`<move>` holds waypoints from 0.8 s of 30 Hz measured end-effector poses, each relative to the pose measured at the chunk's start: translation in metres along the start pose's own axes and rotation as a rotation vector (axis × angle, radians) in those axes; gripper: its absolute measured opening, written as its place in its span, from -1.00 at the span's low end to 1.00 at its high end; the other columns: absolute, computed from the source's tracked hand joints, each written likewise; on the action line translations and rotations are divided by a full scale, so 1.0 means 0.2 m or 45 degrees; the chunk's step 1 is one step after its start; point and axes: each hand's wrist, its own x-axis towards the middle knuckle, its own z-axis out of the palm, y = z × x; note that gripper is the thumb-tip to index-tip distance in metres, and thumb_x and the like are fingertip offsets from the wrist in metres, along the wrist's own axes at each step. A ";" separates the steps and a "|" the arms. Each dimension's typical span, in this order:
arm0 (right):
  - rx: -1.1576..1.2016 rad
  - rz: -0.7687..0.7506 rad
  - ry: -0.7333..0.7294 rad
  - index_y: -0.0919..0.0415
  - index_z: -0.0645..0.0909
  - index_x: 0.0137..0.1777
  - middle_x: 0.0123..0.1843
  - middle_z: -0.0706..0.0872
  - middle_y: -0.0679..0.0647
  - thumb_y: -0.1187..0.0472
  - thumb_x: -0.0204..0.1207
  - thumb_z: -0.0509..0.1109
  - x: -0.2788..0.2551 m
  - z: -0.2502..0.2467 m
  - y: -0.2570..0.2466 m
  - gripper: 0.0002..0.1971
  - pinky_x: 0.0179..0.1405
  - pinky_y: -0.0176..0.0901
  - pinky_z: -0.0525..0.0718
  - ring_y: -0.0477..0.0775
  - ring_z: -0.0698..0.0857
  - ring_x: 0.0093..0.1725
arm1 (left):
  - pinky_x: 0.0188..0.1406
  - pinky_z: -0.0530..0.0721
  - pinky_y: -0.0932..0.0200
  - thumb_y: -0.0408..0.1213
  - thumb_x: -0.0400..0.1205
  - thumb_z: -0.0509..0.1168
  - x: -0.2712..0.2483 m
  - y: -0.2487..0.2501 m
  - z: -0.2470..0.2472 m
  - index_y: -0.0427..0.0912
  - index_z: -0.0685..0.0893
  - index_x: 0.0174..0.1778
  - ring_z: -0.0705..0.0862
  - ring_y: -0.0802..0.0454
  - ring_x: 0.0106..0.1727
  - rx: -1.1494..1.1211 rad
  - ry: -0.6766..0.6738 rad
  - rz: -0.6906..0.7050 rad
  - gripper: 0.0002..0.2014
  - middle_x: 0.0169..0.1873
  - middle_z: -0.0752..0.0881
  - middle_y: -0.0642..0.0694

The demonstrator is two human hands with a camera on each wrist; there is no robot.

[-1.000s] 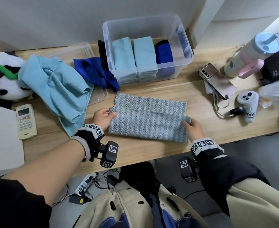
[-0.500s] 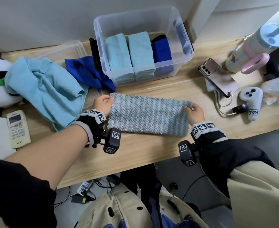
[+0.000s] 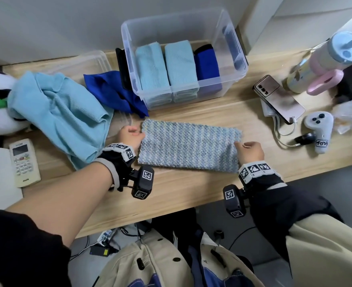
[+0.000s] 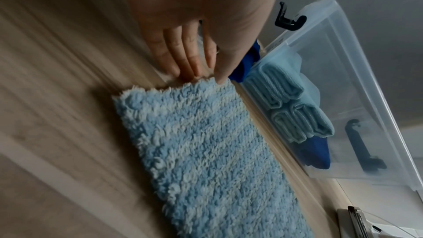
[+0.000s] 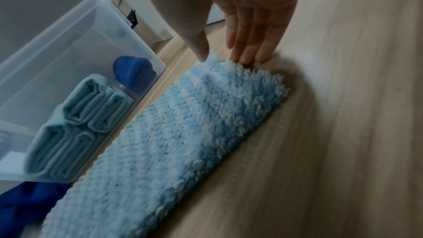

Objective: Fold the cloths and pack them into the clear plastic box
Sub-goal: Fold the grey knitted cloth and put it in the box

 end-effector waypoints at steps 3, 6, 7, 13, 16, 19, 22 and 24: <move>-0.165 0.022 -0.144 0.22 0.58 -0.08 -0.27 0.63 0.11 -0.07 0.46 0.40 -0.04 0.01 0.05 -0.67 -0.34 -0.20 0.47 0.10 0.59 -0.28 | 0.26 0.55 0.13 -0.30 0.47 0.46 -0.04 0.00 -0.01 -0.29 0.63 0.26 0.66 -0.12 0.19 0.101 -0.089 -0.030 -0.57 0.16 0.71 -0.20; -0.168 0.051 -0.273 0.26 0.58 -0.12 -0.31 0.63 0.12 -0.05 0.43 0.45 -0.09 0.01 0.07 -0.67 -0.37 -0.18 0.46 0.10 0.58 -0.33 | -0.04 0.54 0.15 -0.35 0.44 0.45 -0.09 -0.02 -0.02 -0.36 0.72 0.03 0.65 -0.10 -0.08 0.243 -0.222 -0.059 -0.73 -0.09 0.74 -0.27; -0.124 0.057 -0.313 0.26 0.60 -0.08 -0.22 0.66 0.14 -0.01 0.44 0.46 -0.11 0.01 0.07 -0.69 -0.27 -0.15 0.52 0.11 0.60 -0.27 | -0.14 0.52 0.14 -0.37 0.43 0.45 -0.11 -0.02 -0.03 -0.37 0.71 -0.14 0.62 -0.08 -0.17 0.310 -0.271 -0.076 -0.84 -0.20 0.71 -0.27; 0.419 0.125 -0.450 0.38 0.45 0.40 -0.10 0.59 0.07 0.19 0.51 0.44 -0.19 -0.01 0.00 -0.49 -0.05 -0.05 0.72 0.19 0.64 0.02 | -0.68 0.48 0.37 -0.39 0.54 0.39 -0.22 -0.07 -0.08 -0.30 0.50 -0.40 0.49 -0.02 -0.49 0.513 -0.625 -0.407 -0.75 -0.45 0.53 -0.18; 0.448 0.031 -0.525 0.30 0.56 0.29 0.02 0.67 0.14 0.19 0.47 0.46 -0.20 -0.03 -0.03 -0.59 0.01 -0.01 0.70 0.17 0.66 0.07 | -0.65 0.43 0.39 -0.28 0.56 0.38 -0.25 -0.08 -0.11 -0.30 0.49 -0.35 0.54 0.00 -0.50 0.575 -0.724 -0.487 -0.74 -0.42 0.52 -0.17; 0.445 -0.135 -0.602 0.25 0.63 0.16 0.12 0.73 0.17 0.20 0.44 0.48 -0.26 -0.05 -0.11 -0.69 0.27 0.08 0.61 0.18 0.70 0.13 | -0.26 0.49 0.20 -0.17 0.44 0.49 -0.23 -0.01 -0.11 -0.27 0.64 -0.15 0.65 -0.09 -0.13 0.641 -0.403 -0.053 -0.75 -0.22 0.66 -0.22; 0.463 -0.262 -0.736 0.24 0.61 0.22 0.17 0.74 0.20 0.17 0.36 0.53 -0.31 -0.05 -0.20 -0.57 0.31 0.15 0.60 0.17 0.71 0.14 | 0.01 0.52 0.16 -0.09 0.42 0.50 -0.27 0.17 -0.08 -0.14 0.57 0.04 0.59 0.00 0.06 0.280 -0.446 0.307 -0.63 0.00 0.60 -0.08; 0.421 -0.330 -0.817 0.20 0.60 0.19 0.12 0.74 0.18 0.17 0.26 0.54 -0.36 -0.07 -0.26 -0.54 0.26 0.13 0.64 0.17 0.73 0.08 | 0.26 0.49 0.14 0.01 0.42 0.47 -0.32 0.32 -0.06 -0.07 0.54 0.20 0.56 0.03 0.22 0.136 -0.552 0.469 -0.51 0.17 0.58 -0.05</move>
